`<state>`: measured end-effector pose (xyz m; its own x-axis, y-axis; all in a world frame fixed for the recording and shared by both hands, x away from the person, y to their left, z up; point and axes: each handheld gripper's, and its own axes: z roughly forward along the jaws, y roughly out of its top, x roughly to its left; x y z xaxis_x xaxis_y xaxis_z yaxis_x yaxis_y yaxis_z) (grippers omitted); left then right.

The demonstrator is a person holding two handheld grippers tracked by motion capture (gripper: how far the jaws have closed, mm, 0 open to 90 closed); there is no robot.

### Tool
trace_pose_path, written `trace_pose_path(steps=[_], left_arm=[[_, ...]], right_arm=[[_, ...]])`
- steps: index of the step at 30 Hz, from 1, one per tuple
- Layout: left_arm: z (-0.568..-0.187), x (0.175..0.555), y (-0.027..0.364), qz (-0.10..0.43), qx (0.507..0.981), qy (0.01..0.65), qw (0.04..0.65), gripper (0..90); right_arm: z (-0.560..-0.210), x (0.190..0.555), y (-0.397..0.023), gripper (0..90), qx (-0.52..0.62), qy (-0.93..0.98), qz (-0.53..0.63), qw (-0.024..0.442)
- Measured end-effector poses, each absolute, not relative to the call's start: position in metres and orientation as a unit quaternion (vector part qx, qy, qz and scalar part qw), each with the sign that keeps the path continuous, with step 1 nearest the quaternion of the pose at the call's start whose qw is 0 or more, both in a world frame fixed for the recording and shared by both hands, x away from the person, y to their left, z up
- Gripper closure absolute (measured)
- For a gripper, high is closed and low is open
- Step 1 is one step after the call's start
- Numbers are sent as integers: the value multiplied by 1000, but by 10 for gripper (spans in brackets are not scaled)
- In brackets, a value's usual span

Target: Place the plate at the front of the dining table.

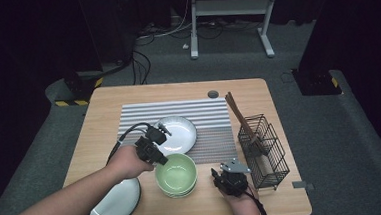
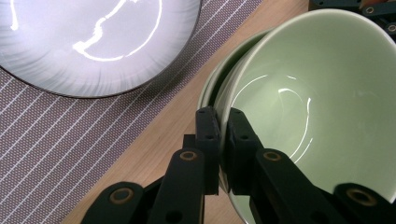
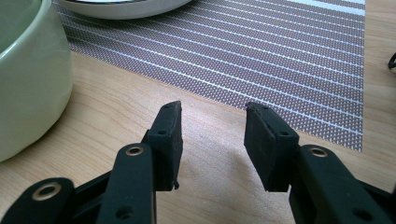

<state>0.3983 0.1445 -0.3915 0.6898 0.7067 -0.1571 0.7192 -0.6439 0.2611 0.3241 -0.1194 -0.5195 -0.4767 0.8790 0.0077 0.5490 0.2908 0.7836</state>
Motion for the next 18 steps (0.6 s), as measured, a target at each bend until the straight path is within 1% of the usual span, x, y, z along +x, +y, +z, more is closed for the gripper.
trace_pose_path(steps=[18], left_arm=[[-382,400,154,-42,898,399,181,849]], right_arm=[[-520,324,-119,566,462,773,375,220]])
